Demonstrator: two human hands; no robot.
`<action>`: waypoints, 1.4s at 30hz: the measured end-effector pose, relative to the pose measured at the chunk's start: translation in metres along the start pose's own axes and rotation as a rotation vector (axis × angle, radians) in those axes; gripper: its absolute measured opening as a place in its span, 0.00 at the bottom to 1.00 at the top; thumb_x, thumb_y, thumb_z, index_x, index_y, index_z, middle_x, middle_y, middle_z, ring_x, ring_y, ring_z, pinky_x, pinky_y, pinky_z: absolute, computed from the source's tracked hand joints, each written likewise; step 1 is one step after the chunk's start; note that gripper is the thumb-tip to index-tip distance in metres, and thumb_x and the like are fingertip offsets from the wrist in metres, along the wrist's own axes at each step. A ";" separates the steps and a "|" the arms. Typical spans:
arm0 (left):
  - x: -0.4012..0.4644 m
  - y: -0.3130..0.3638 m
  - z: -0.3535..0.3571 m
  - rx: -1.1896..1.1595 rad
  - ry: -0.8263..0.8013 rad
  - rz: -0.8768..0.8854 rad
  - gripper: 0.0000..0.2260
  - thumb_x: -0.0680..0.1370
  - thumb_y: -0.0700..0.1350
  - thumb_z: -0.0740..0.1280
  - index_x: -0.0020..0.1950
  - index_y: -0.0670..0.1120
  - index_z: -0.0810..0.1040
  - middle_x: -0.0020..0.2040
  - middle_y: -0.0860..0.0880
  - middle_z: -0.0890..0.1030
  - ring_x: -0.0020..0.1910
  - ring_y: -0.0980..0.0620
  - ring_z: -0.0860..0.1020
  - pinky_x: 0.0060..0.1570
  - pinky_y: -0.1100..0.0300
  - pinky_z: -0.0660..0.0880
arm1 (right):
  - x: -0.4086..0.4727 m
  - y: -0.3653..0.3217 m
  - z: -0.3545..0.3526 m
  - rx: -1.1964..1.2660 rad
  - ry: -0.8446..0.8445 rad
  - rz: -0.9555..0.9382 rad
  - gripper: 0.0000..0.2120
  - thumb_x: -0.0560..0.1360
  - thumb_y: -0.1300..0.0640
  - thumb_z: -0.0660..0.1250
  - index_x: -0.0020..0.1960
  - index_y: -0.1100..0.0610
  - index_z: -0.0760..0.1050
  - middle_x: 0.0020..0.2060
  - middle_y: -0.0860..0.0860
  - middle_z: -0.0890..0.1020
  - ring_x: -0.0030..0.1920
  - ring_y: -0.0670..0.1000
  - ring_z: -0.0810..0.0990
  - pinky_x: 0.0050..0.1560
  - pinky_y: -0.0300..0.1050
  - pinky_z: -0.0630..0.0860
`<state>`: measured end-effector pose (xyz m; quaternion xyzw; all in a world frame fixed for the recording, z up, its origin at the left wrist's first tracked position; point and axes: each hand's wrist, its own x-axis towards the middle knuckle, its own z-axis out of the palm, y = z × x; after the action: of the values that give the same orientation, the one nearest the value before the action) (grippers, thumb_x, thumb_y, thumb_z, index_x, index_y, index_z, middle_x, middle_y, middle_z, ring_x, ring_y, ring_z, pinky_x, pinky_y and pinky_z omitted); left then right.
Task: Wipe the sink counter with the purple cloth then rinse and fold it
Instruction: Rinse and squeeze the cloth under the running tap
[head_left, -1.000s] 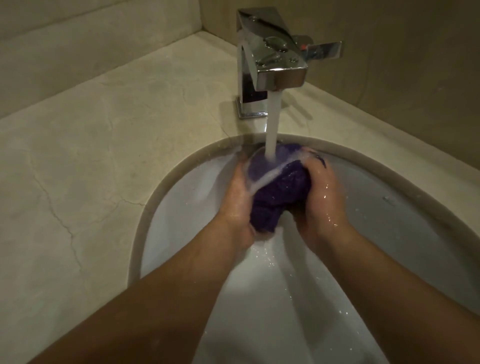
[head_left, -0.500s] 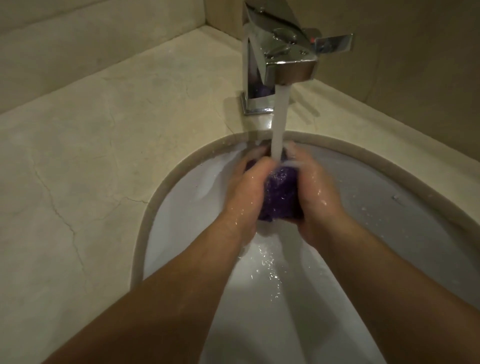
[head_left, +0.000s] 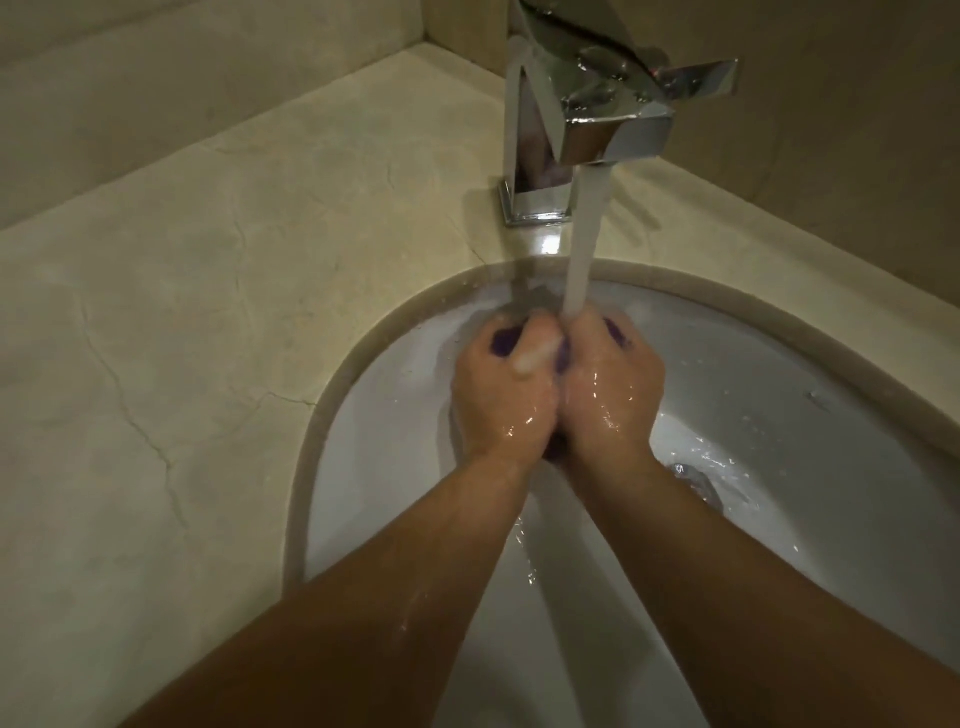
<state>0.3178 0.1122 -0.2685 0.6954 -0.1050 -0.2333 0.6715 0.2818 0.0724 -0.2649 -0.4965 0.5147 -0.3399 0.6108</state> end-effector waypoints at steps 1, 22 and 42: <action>0.000 0.000 -0.001 0.014 0.002 -0.004 0.04 0.68 0.52 0.67 0.36 0.54 0.80 0.36 0.51 0.82 0.43 0.43 0.82 0.50 0.39 0.81 | 0.001 0.000 -0.002 -0.004 0.022 -0.003 0.08 0.66 0.46 0.68 0.31 0.47 0.79 0.28 0.46 0.80 0.35 0.54 0.80 0.45 0.59 0.81; -0.005 0.002 -0.010 -0.509 -0.409 -0.788 0.31 0.73 0.72 0.62 0.58 0.49 0.86 0.55 0.43 0.86 0.54 0.39 0.81 0.51 0.46 0.78 | 0.012 -0.005 -0.037 0.036 -0.158 -0.019 0.13 0.73 0.40 0.69 0.44 0.50 0.80 0.40 0.45 0.83 0.44 0.48 0.82 0.51 0.50 0.79; -0.009 0.001 0.007 -0.054 -0.041 -0.024 0.10 0.70 0.61 0.74 0.44 0.56 0.85 0.42 0.51 0.86 0.47 0.49 0.85 0.56 0.44 0.81 | 0.005 -0.004 -0.007 -0.047 0.008 0.032 0.16 0.72 0.41 0.66 0.38 0.53 0.82 0.29 0.50 0.83 0.33 0.53 0.82 0.37 0.50 0.81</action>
<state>0.3071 0.1096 -0.2657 0.6735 -0.1041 -0.2585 0.6847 0.2765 0.0651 -0.2628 -0.5013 0.5327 -0.3198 0.6022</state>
